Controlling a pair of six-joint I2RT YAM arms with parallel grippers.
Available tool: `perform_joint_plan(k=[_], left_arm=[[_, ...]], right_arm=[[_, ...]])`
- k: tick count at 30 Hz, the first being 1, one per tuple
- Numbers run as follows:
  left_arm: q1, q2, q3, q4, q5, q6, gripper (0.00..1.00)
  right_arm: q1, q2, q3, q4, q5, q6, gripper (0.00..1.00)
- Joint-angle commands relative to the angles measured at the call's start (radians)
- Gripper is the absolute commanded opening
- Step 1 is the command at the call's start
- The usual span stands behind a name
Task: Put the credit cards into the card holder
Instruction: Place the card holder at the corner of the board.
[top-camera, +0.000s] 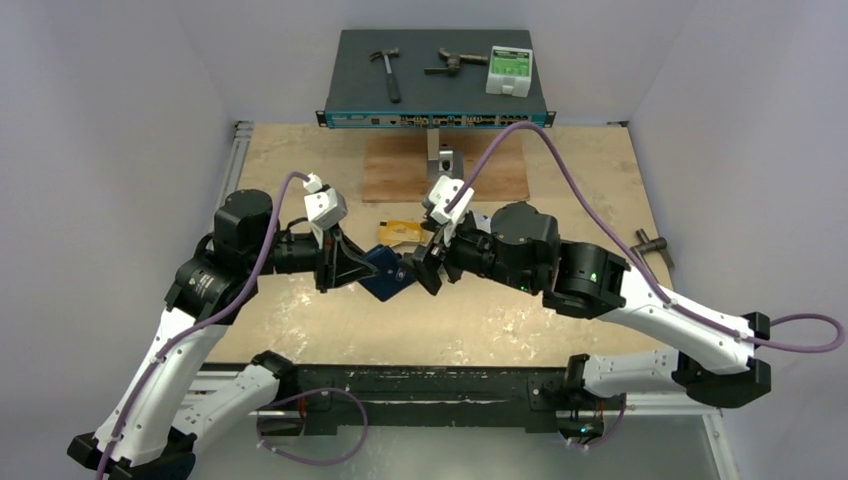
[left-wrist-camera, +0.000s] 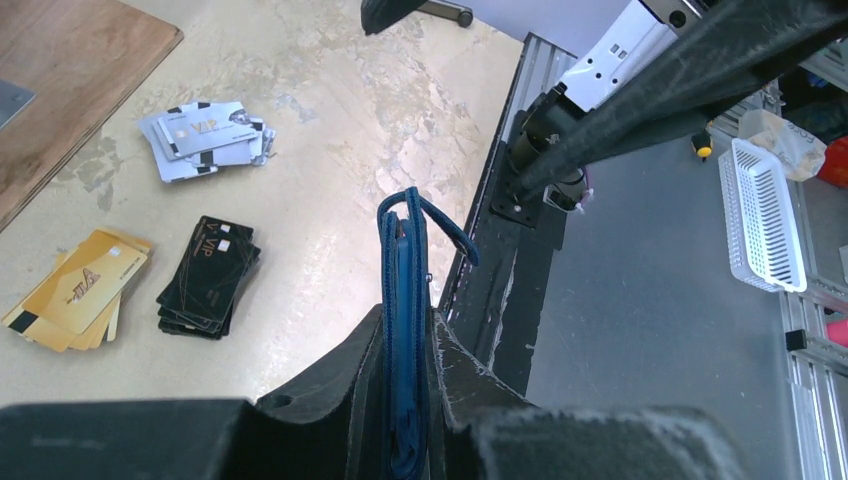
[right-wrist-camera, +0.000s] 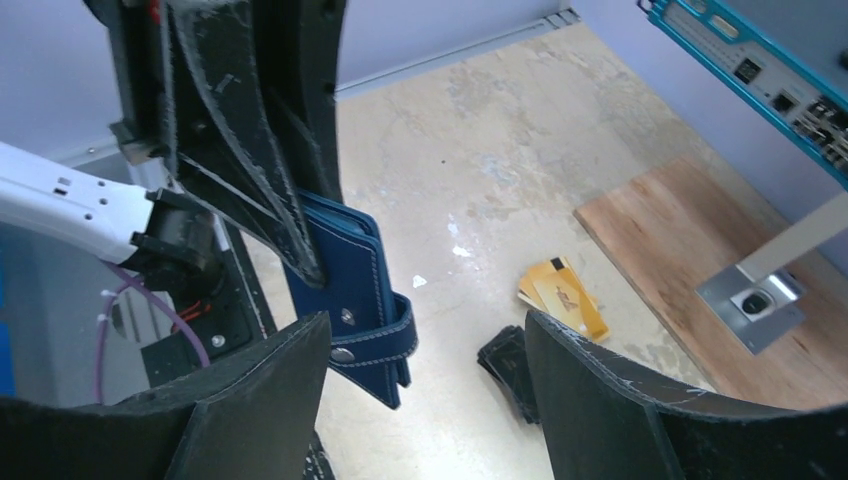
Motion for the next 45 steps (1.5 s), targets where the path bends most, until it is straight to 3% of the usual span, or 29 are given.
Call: perform_joint_plan(k=[1, 9, 13, 20, 35, 39, 40, 45], left_arm=[[-0.003, 0.004, 0.044, 0.024, 0.009, -0.010, 0.00], [-0.003, -0.001, 0.047, 0.020, 0.006, -0.011, 0.00], [-0.003, -0.001, 0.047, 0.017, 0.006, -0.007, 0.00], [-0.003, -0.005, 0.048, 0.004, 0.009, -0.006, 0.00], [-0.003, -0.003, 0.036, 0.019, 0.032, -0.028, 0.00], [-0.003, -0.006, 0.030, 0.020, 0.033, -0.025, 0.00], [-0.003, -0.005, 0.027, 0.019, 0.029, -0.023, 0.03], [-0.003, 0.023, 0.012, -0.015, -0.077, 0.008, 0.56]], right_arm=[[0.006, 0.068, 0.051, -0.050, -0.074, 0.002, 0.71], [0.033, 0.112, 0.045, -0.061, 0.008, 0.002, 0.69], [0.043, 0.133, 0.062, -0.070, 0.095, 0.001, 0.63], [0.042, 0.126, 0.060, -0.103, 0.236, -0.033, 0.44], [0.042, 0.074, 0.038, -0.048, 0.198, -0.061, 0.00], [0.041, 0.075, 0.025, -0.058, 0.138, -0.060, 0.00], [0.042, 0.071, 0.020, -0.058, 0.112, -0.058, 0.00], [0.040, 0.089, -0.002, -0.115, 0.069, -0.012, 0.00]])
